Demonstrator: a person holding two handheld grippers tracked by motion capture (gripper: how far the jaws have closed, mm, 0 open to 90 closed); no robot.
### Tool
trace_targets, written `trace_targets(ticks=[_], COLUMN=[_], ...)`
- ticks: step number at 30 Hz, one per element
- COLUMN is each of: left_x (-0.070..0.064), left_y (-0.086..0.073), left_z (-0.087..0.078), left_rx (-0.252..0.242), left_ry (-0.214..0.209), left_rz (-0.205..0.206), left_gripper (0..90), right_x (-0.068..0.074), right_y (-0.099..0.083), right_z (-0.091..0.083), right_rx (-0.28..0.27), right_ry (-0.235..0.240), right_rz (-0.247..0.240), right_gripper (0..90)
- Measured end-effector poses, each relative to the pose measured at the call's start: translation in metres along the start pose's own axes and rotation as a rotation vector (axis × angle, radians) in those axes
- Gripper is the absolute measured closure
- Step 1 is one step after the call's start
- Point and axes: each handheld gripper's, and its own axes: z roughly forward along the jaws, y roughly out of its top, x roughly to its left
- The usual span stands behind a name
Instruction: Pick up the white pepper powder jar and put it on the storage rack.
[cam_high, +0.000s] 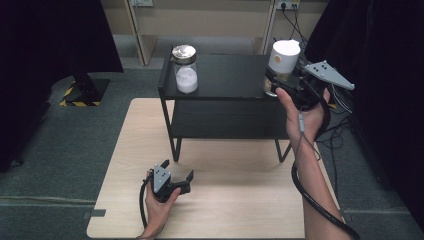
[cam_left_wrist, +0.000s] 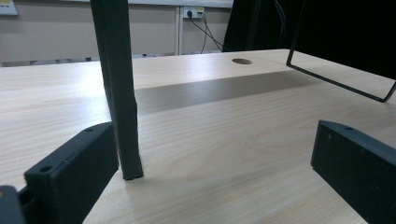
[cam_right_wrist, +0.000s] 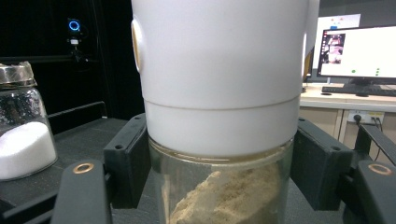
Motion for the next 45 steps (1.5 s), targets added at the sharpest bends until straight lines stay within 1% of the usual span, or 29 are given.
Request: trace_targets(ticks=[1, 5, 7, 11, 12, 13, 17, 20, 22, 26, 31, 38, 43, 45], left_x=[0.0, 0.001, 0.0, 0.0, 0.0, 0.0, 0.0, 0.0, 0.0, 0.0, 0.0, 0.0, 0.0, 0.0], left_y=[0.0, 0.0, -0.001, 0.0, 0.0, 0.0, 0.0, 0.0, 0.0, 0.0, 0.0, -0.001, -0.001, -0.001], left_z=[0.0, 0.0, 0.0, 0.0, 0.0, 0.0, 0.0, 0.0, 0.0, 0.0, 0.0, 0.0, 0.0, 0.0], left_rx=[0.0, -0.001, -0.003, -0.002, -0.002, -0.001, -0.002, -0.001, -0.001, -0.002, -0.003, -0.005, -0.005, -0.004], left_ry=[-0.001, -0.003, -0.002, 0.0, 0.0, 0.0, 0.001, 0.001, 0.001, 0.001, 0.001, 0.001, 0.0, 0.0], left_rz=[-0.001, -0.002, -0.002, -0.003, -0.003, -0.004, -0.004, -0.002, 0.0, 0.0, 0.001, -0.001, -0.001, -0.002], left_gripper=[0.1, 0.1, 0.1, 0.1, 0.1, 0.1, 0.1, 0.1, 0.1, 0.1, 0.1, 0.1, 0.1, 0.1], right_x=[-0.002, -0.003, -0.002, -0.004, -0.004, -0.007, -0.015, -0.024, -0.03, -0.037, -0.039, -0.042, -0.042, -0.04], right_y=[0.0, -0.004, -0.006, -0.01, -0.01, -0.014, -0.023, -0.03, -0.033, -0.037, -0.039, -0.042, -0.043, -0.042], right_z=[0.0, 0.0, 0.0, -0.002, -0.002, -0.004, -0.008, -0.011, -0.012, -0.013, -0.017, -0.02, -0.021, -0.022], right_rx=[-0.001, -0.012, -0.02, -0.031, -0.031, -0.04, -0.063, -0.09, -0.099, -0.107, -0.111, -0.113, -0.115, -0.113], right_ry=[0.007, 0.01, 0.009, 0.006, 0.006, 0.015, 0.035, 0.061, 0.079, 0.103, 0.12, 0.142, 0.145, 0.143], right_rz=[0.009, 0.024, 0.036, 0.043, 0.043, 0.049, 0.069, 0.095, 0.104, 0.09, 0.076, 0.073, 0.069, 0.059], right_gripper=[29.5, 29.0, 26.5, 14.3, 14.3, 7.0, 2.6, 1.6, 1.5, 1.2, 1.2, 1.2, 1.2, 1.2])
